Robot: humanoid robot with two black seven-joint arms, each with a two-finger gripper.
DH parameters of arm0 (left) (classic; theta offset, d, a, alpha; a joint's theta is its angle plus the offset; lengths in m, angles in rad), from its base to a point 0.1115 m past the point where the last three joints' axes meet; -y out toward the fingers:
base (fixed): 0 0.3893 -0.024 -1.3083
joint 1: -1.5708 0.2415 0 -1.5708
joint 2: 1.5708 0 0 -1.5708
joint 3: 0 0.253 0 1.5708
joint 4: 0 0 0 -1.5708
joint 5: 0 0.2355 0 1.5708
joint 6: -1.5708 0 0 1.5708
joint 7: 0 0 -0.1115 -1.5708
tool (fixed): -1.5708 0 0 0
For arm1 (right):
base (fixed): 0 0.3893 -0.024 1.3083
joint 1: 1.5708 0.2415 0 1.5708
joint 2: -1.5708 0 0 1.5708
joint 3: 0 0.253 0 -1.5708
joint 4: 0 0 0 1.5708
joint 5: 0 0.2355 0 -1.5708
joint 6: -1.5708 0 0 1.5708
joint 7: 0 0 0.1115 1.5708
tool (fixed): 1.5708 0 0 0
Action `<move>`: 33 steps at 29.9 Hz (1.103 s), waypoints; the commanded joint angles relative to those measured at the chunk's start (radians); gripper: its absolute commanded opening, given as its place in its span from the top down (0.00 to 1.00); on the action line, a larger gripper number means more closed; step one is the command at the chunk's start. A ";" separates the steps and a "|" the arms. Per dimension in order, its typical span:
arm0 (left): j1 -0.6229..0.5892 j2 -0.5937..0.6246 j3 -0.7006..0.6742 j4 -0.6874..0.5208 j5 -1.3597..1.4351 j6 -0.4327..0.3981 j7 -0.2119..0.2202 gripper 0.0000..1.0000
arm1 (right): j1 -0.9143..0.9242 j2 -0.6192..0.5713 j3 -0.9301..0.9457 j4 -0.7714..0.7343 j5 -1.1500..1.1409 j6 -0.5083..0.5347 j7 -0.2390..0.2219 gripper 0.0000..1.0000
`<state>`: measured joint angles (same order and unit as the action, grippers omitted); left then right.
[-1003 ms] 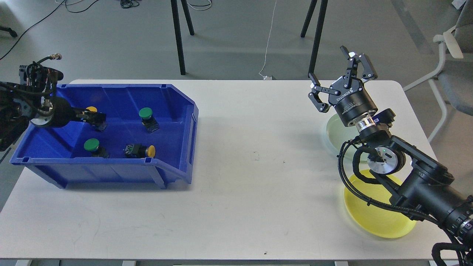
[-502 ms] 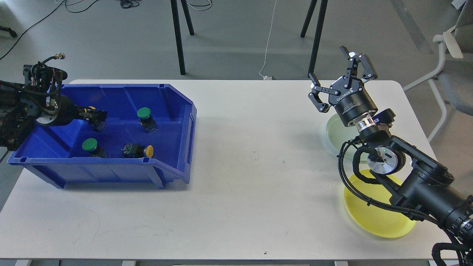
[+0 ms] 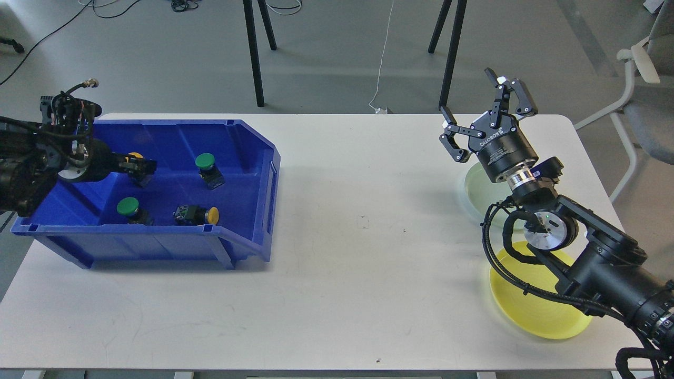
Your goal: Pass button and place on color plate
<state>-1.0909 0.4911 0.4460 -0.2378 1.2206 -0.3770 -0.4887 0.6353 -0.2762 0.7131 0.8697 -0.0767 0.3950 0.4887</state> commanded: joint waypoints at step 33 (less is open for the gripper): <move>0.022 0.000 0.000 -0.003 0.000 -0.002 0.000 0.72 | -0.011 0.000 0.014 0.002 0.000 0.001 0.000 0.01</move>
<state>-1.0692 0.4909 0.4480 -0.2403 1.2242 -0.3781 -0.4887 0.6247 -0.2761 0.7268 0.8700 -0.0767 0.3953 0.4887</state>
